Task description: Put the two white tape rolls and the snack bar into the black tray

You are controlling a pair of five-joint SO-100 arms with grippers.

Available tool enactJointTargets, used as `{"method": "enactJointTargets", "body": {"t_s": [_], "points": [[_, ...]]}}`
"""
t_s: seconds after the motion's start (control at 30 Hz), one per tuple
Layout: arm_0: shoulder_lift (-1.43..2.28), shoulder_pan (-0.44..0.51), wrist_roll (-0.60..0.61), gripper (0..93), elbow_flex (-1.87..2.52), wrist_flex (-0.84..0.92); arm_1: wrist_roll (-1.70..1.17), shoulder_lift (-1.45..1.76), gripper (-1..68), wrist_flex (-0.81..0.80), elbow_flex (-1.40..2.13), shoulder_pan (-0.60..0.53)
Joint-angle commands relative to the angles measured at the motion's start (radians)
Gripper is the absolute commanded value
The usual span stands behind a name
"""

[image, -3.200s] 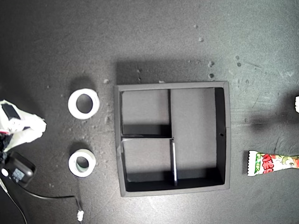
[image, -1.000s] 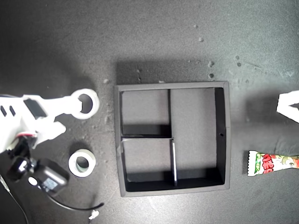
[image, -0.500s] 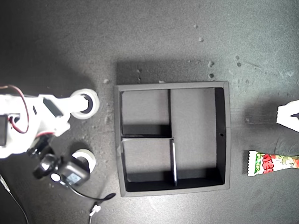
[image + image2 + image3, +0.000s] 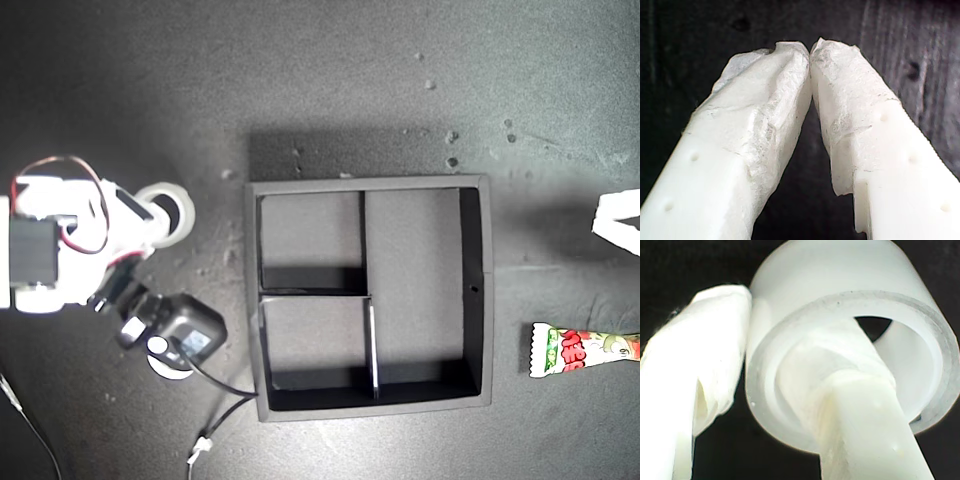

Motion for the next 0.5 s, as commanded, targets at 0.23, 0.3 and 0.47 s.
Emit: {"method": "enactJointTargets", "body": {"t_s": [0.23, 0.3, 0.47], "points": [[-0.31, -0.009, 0.161, 0.2, -1.017, 0.543, -1.025, 0.005, -0.3, -0.359, -0.137, 0.017], [-0.431, 0.002, 0.167, 0.2, -1.209, 0.618, -1.147, -0.014, -0.3, -0.347, -0.255, -0.009], [-0.727, 0.038, 0.16, 0.2, -1.608, 0.758, -1.319, -0.288, 3.3, -0.284, -0.63, -0.097]]}}
